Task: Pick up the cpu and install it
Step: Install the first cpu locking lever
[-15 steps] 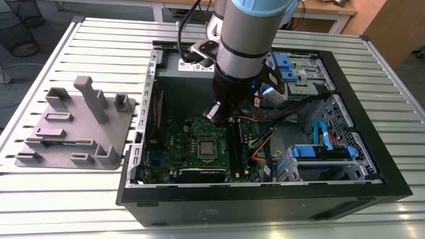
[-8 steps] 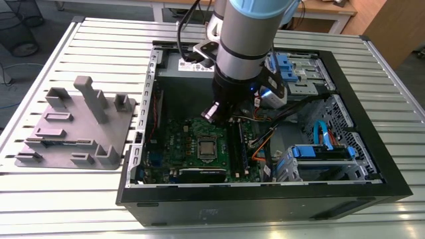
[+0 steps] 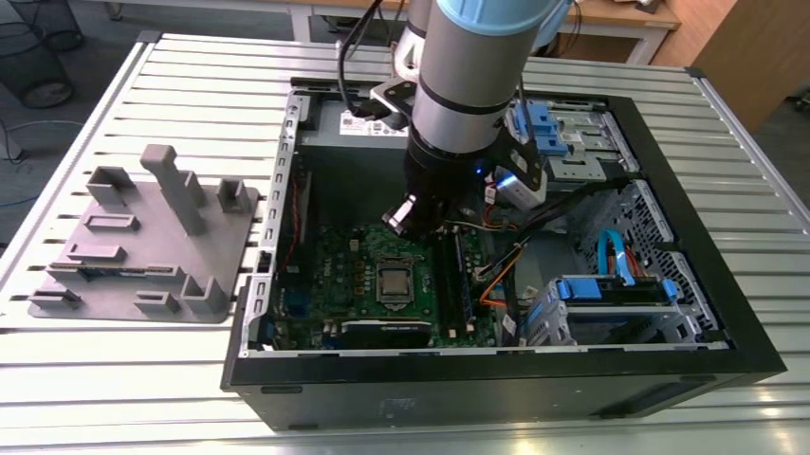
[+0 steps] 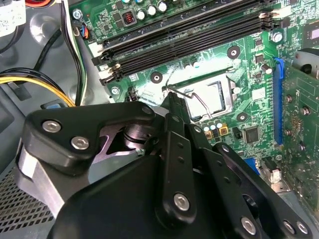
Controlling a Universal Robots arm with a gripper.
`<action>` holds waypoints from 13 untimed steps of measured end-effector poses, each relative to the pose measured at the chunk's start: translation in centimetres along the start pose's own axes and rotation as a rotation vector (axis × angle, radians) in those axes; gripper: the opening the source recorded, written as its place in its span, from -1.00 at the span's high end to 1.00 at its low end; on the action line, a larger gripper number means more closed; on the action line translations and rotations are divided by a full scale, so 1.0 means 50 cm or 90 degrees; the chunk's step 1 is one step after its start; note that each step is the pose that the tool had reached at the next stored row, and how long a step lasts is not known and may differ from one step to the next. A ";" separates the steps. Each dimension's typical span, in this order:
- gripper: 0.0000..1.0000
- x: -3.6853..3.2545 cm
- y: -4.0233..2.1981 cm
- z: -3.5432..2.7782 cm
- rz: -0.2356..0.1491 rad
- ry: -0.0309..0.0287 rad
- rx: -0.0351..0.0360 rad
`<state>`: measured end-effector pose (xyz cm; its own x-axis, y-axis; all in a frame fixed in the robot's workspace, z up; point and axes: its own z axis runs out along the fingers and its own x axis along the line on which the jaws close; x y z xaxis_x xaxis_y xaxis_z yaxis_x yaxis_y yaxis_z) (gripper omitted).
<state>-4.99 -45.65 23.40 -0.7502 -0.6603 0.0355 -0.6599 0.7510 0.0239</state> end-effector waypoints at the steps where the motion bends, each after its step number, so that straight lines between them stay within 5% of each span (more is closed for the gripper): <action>1: 0.79 0.000 0.000 0.000 0.000 0.0000 0.0000; 9: 0.79 0.000 0.000 0.000 0.000 0.0001 0.0002; 13: 0.79 0.000 0.000 0.002 0.003 0.0033 0.0035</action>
<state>-4.99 -45.68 23.30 -0.7527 -0.6571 0.0407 -0.6570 0.7537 0.0183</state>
